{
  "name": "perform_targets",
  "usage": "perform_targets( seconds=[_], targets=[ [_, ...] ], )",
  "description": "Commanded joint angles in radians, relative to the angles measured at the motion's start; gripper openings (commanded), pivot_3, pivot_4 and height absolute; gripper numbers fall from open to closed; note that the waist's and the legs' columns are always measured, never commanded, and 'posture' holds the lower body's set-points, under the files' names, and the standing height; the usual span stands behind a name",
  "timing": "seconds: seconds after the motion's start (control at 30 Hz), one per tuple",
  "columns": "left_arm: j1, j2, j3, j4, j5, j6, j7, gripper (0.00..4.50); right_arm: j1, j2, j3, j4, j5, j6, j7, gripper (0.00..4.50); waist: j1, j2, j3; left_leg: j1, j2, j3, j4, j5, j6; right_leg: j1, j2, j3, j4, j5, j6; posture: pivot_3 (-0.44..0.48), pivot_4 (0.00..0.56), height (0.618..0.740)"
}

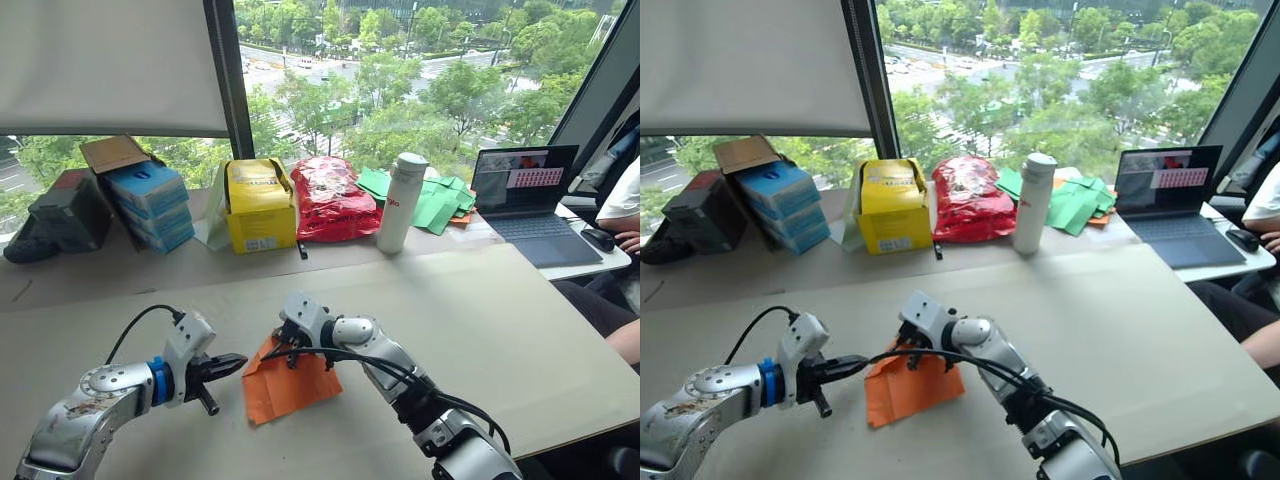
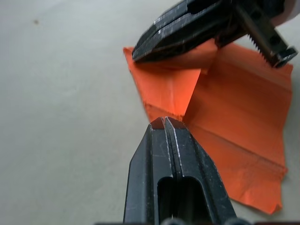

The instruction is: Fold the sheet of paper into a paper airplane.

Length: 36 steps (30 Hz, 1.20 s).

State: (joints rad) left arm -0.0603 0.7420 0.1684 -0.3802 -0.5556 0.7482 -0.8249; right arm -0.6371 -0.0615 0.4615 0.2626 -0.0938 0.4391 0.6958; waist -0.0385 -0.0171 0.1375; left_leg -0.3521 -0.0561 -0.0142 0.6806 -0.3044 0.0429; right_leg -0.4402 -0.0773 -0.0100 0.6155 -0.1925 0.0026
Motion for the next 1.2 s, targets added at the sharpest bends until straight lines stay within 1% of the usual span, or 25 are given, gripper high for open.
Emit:
perform_targets(
  seconds=[0.03, 0.2, 0.33, 0.43, 0.53, 0.7, 0.73, 0.83, 0.97, 1.1, 1.2],
  targets=[
    [-0.019, -0.012, -0.027, 0.02, -0.011, -0.018, -0.024, 0.04, 0.007, -0.004, -0.006, -0.015, 0.004, 0.02, 0.0, 0.0, -0.001, 0.0, 0.0, 0.0, 0.0, 0.0, 0.0, 0.0, 0.0, 0.0, 0.0, 0.0, 0.0, 0.0, 0.0, 0.0, 0.15, 0.74],
    [0.007, -0.026, -0.143, 0.081, 0.076, -0.096, -0.041, 0.04, 0.007, -0.011, -0.013, -0.037, 0.006, 0.04, -0.002, 0.0, -0.003, 0.0, 0.0, -0.001, 0.0, 0.0, -0.001, 0.0, 0.0, -0.001, 0.0, 0.0, -0.001, 0.0, 0.0, 0.0, 0.15, 0.74],
    [-0.006, -0.044, -0.199, 0.156, 0.137, -0.162, -0.042, 0.04, 0.012, -0.021, -0.021, -0.066, 0.013, 0.059, 0.001, 0.0, 0.002, 0.0, 0.0, -0.001, 0.0, 0.0, 0.0, 0.0, 0.0, -0.001, 0.0, 0.0, -0.001, 0.0, 0.0, 0.0, 0.15, 0.74],
    [-0.034, -0.051, -0.272, 0.229, 0.209, -0.222, -0.051, 0.04, 0.032, -0.023, -0.042, -0.133, 0.039, 0.093, 0.003, 0.0, 0.013, 0.0, 0.0, -0.001, 0.0, 0.0, 0.0, 0.0, 0.0, 0.0, 0.0, 0.0, -0.001, 0.0, 0.0, 0.0, 0.15, 0.74],
    [-0.045, -0.059, -0.293, 0.259, 0.231, -0.248, -0.057, 0.04, 0.061, -0.051, -0.078, -0.229, 0.076, 0.14, 0.016, 0.0, 0.022, 0.0, 0.0, -0.001, 0.0, 0.0, 0.0, 0.0, 0.001, 0.0, -0.001, 0.0, -0.001, 0.0, 0.0, 0.0, 0.15, 0.74],
    [-0.046, -0.063, -0.311, 0.262, 0.243, -0.262, -0.072, 0.04, 0.105, -0.149, -0.156, -0.407, 0.157, 0.218, 0.064, 0.0, 0.027, 0.0, 0.0, -0.001, 0.0, 0.0, 0.0, -0.001, 0.002, 0.001, -0.001, 0.0, -0.001, 0.0, 0.0, 0.0, 0.15, 0.74],
    [-0.045, -0.062, -0.317, 0.265, 0.249, -0.268, -0.075, 0.04, 0.12, -0.188, -0.174, -0.443, 0.18, 0.229, 0.09, 0.0, 0.027, 0.0, 0.0, -0.001, 0.0, 0.0, 0.0, -0.004, 0.007, 0.001, -0.001, 0.0, -0.001, 0.0, 0.0, 0.0, 0.15, 0.74],
    [-0.046, -0.061, -0.331, 0.283, 0.27, -0.287, -0.076, 0.04, 0.167, -0.306, -0.205, -0.503, 0.218, 0.23, 0.161, 0.0, 0.033, 0.0, 0.0, -0.001, 0.0, -0.001, 0.0, -0.004, 0.008, 0.001, -0.001, -0.001, -0.002, 0.0, 0.0, 0.0, 0.15, 0.74],
    [-0.053, -0.067, -0.339, 0.289, 0.278, -0.297, -0.079, 0.04, 0.217, -0.435, -0.18, -0.483, 0.204, 0.17, 0.221, 0.0, 0.032, 0.0, 0.0, 0.0, 0.0, 0.0, 0.001, -0.005, 0.009, 0.002, -0.001, -0.001, -0.003, 0.0, 0.0, 0.0, 0.15, 0.74],
    [-0.065, -0.071, -0.338, 0.302, 0.286, -0.302, -0.084, 0.04, 0.284, -0.495, -0.176, -0.573, 0.291, 0.159, 0.328, 0.0, 0.034, 0.0, 0.0, 0.0, 0.001, 0.0, 0.001, -0.005, 0.009, 0.003, -0.001, -0.001, -0.003, 0.0, 0.0, 0.0, 0.15, 0.74],
    [-0.067, -0.067, -0.341, 0.304, 0.29, -0.308, -0.089, 0.04, 0.344, -0.56, -0.147, -0.64, 0.311, 0.163, 0.386, 0.0, 0.038, 0.0, 0.0, 0.0, 0.001, 0.0, 0.001, -0.005, 0.009, 0.003, -0.001, -0.001, -0.003, 0.0, 0.0, 0.0, 0.15, 0.74]
  ],
)
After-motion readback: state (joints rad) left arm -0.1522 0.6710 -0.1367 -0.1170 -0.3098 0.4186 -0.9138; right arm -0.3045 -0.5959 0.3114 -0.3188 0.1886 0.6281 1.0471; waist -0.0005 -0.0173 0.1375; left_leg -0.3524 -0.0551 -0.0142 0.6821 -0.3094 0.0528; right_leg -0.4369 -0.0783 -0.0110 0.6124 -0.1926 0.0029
